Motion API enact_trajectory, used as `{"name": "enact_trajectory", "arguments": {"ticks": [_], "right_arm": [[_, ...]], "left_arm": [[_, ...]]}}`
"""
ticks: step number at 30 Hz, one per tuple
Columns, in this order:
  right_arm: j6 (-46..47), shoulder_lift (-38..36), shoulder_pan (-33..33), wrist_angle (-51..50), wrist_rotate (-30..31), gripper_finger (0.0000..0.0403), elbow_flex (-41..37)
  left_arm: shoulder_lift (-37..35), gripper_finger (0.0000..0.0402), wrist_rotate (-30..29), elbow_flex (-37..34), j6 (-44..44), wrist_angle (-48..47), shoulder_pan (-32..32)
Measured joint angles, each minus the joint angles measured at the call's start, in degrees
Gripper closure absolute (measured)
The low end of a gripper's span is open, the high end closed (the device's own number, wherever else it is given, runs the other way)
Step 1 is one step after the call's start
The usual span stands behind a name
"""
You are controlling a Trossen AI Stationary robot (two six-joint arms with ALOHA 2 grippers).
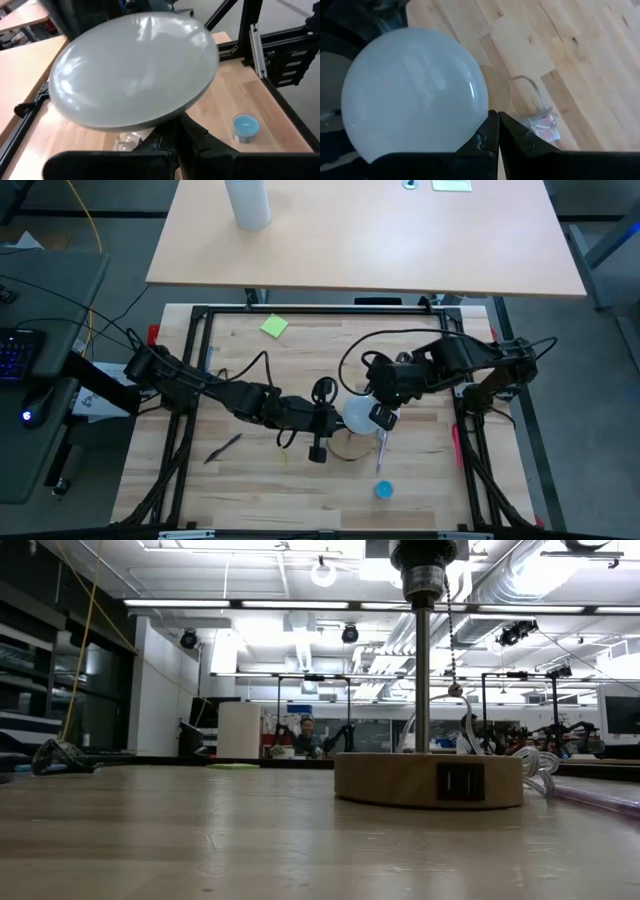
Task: Screw lightbulb
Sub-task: Remove the lightbulb from the lamp
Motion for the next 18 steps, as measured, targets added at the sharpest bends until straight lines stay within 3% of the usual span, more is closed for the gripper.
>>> {"name": "enact_trajectory", "arguments": {"ticks": [6,12,18], "right_arm": [[5.1,-0.1,2.5,-1.1,0.2,0.0403,0.0],[8.9,0.7,5.8,2.8,-1.5,0.0403,-0.1],[12.1,0.1,8.6,3.3,-0.5,0.0403,0.1]], "left_arm": [[-0.2,0.0401,-0.5,0.0,2.7,-1.8,1.8],[-0.7,0.0401,-6.8,0.0,3.9,-4.5,6.0],[-3.0,0.0401,-6.0,0.0,4.0,-10.4,9.8]]}}
